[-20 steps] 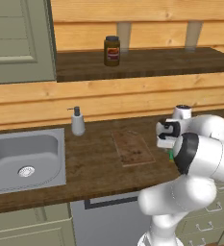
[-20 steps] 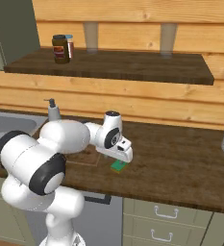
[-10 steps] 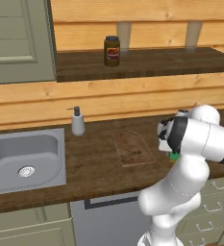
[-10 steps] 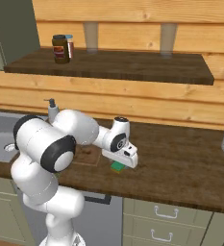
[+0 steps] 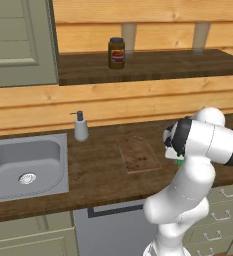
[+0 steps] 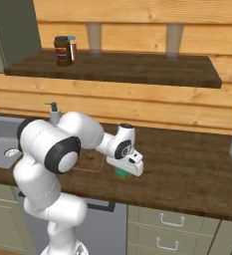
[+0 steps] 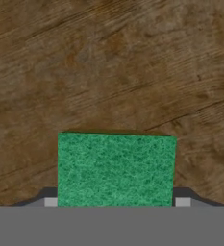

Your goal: Pick up the sponge from the counter and clean the cutting board by briefly scrubbing or pressing down on the cutting board. Once finished, release the sponge.

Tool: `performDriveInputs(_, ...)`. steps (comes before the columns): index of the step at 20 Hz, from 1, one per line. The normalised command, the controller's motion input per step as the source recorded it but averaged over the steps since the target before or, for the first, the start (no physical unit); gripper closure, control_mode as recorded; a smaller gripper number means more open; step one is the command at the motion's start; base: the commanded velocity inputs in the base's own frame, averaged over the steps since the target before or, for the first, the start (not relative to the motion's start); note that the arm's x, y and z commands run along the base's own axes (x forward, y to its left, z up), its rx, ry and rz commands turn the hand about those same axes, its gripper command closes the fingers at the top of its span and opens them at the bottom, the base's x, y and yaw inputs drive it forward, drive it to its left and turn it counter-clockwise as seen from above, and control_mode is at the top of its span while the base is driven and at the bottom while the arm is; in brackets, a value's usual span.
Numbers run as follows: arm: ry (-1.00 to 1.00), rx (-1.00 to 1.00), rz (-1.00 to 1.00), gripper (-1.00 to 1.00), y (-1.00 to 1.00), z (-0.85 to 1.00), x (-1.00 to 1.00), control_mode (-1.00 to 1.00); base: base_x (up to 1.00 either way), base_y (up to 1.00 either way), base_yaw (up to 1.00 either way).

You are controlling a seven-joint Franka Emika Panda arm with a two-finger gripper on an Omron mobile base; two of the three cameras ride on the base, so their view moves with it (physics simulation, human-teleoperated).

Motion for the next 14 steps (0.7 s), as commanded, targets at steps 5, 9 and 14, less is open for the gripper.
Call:
performDriveInputs(5, -0.03, 0.05, -0.03, 1.00, 0.33, 0.25, -0.09, -1.00, 0.00, 0.00, 0.00)
performDriveInputs(9, -0.01, 0.03, -0.02, 1.00, 0.91, 0.62, -0.24, -1.00, 0.00, 0.00, 0.00)
performDriveInputs(14, 0.04, 0.05, -0.02, 1.00, 0.64, 0.44, 0.04, -1.00, 0.00, 0.00, 0.00)
